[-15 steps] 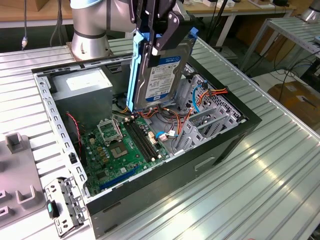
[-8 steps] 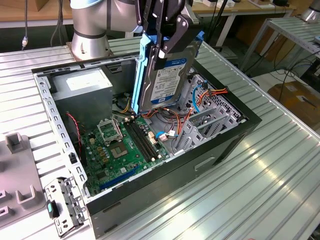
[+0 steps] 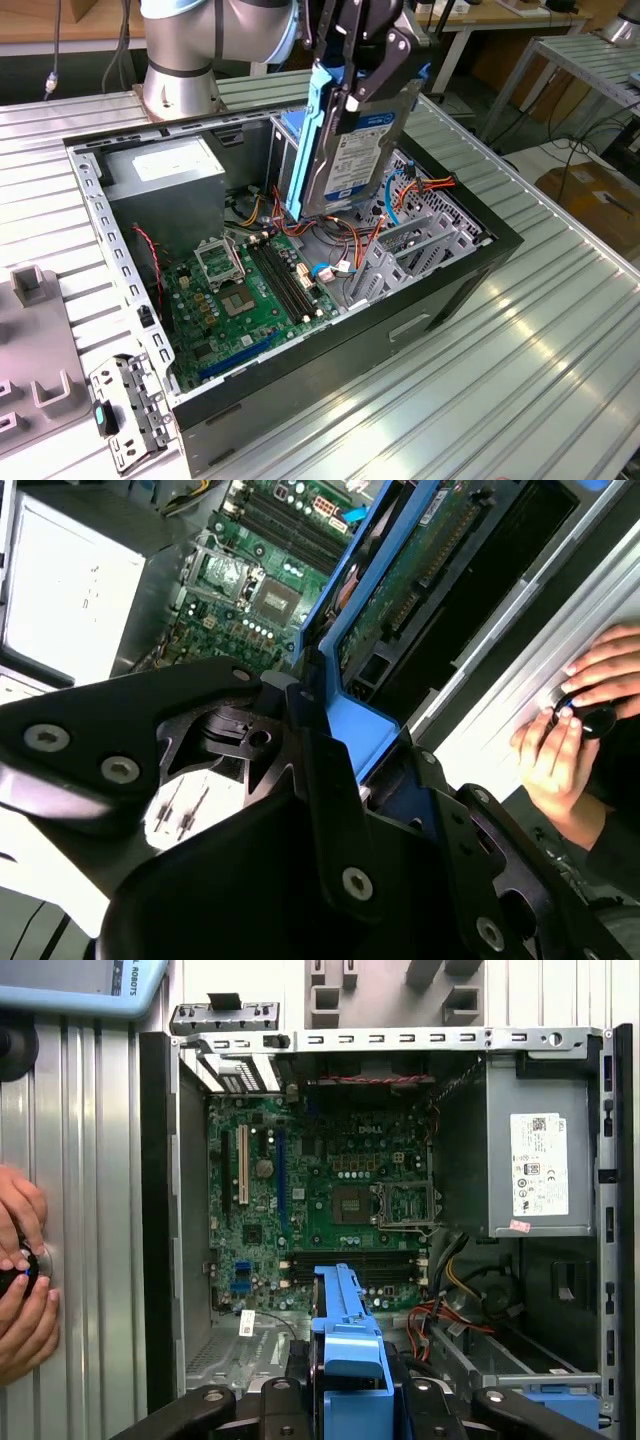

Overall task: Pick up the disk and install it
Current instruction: 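Insert the disk into the insertion slot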

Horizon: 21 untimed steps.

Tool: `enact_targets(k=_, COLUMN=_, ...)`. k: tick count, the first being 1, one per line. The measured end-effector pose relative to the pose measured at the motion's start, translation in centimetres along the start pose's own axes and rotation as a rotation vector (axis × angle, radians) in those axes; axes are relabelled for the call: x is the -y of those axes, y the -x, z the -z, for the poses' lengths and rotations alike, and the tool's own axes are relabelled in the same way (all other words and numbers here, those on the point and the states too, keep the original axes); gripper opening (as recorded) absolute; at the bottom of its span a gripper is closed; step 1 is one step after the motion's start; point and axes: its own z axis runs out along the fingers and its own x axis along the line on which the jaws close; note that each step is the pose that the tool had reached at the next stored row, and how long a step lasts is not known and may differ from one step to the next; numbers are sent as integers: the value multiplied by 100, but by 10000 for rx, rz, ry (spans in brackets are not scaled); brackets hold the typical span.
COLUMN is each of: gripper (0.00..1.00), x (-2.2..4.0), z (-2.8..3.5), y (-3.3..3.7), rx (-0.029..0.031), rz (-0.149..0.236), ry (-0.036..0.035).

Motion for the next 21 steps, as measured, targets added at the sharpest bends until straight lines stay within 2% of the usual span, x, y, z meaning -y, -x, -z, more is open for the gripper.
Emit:
enact_targets(k=3, gripper=37, x=111, z=1, y=2, rx=0, rz=-1, ry=0)
enact_targets(k=4, gripper=37, x=169, z=1, y=2, rx=1, rz=0, ry=0)
enact_targets(k=6, gripper=37, x=217, z=2, y=4, rx=1, rz=0, ry=1)
enact_targets(k=10, gripper=37, x=237, z=3, y=1, rx=0, rz=-1, ry=0)
enact_targets(k=14, gripper=37, x=242, z=1, y=-47, rx=1, rz=-1, ry=0)
enact_targets(k=19, gripper=37, x=252, z=-7, y=-223, rx=1, rz=0, ry=0)
enact_targets(k=21, gripper=37, x=281, z=-13, y=-279, rx=0, rz=0, ry=0)
